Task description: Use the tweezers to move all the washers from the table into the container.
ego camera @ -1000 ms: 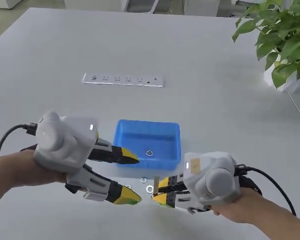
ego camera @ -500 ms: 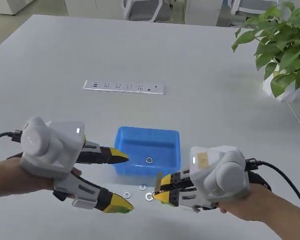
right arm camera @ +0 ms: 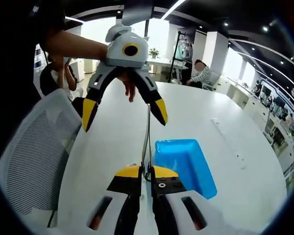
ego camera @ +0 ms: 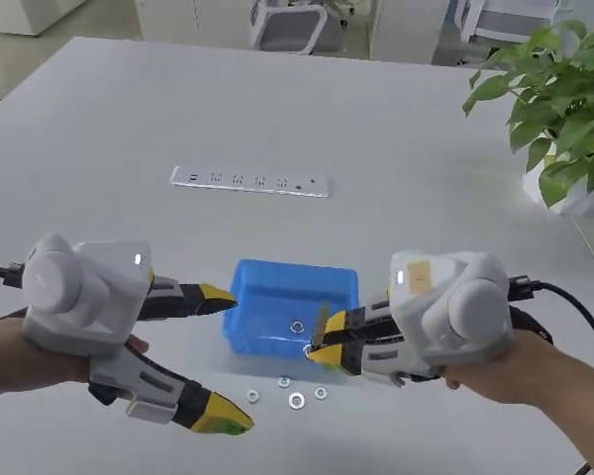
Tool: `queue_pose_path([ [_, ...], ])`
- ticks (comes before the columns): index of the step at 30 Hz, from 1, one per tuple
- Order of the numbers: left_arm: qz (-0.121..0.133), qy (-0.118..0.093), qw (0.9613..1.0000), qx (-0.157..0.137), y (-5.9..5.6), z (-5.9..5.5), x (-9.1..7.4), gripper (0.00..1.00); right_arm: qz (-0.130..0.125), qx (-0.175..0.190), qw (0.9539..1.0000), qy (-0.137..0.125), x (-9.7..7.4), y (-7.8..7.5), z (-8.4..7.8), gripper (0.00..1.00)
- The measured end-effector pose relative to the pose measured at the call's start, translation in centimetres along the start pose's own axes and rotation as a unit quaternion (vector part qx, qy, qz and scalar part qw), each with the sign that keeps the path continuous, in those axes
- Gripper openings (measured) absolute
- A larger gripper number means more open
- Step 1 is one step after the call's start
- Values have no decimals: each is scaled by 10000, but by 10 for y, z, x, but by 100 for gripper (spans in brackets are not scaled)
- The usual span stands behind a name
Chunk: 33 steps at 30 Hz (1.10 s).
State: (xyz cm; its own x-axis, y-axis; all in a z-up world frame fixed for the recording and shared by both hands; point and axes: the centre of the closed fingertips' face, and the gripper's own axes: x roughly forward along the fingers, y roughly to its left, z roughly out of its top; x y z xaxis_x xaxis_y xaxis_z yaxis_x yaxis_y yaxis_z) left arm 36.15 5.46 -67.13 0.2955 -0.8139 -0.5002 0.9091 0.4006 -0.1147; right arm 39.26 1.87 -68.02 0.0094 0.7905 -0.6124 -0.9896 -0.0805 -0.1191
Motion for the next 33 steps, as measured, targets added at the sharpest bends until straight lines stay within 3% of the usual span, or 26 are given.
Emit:
queue_pose_path([
  [11, 185, -27, 9998, -84, 10, 1, -5, 99, -180, -42, 9998, -125, 5, -30, 5, 7],
  [20, 274, -71, 9996, -80, 19, 3, -7, 99, -208, -125, 9996, -123, 18, -47, 0, 7],
  [33, 385, -207, 9990, -68, 33, 7, -6, 99, -16, -120, 9999, -51, 42, -56, -15, 7],
])
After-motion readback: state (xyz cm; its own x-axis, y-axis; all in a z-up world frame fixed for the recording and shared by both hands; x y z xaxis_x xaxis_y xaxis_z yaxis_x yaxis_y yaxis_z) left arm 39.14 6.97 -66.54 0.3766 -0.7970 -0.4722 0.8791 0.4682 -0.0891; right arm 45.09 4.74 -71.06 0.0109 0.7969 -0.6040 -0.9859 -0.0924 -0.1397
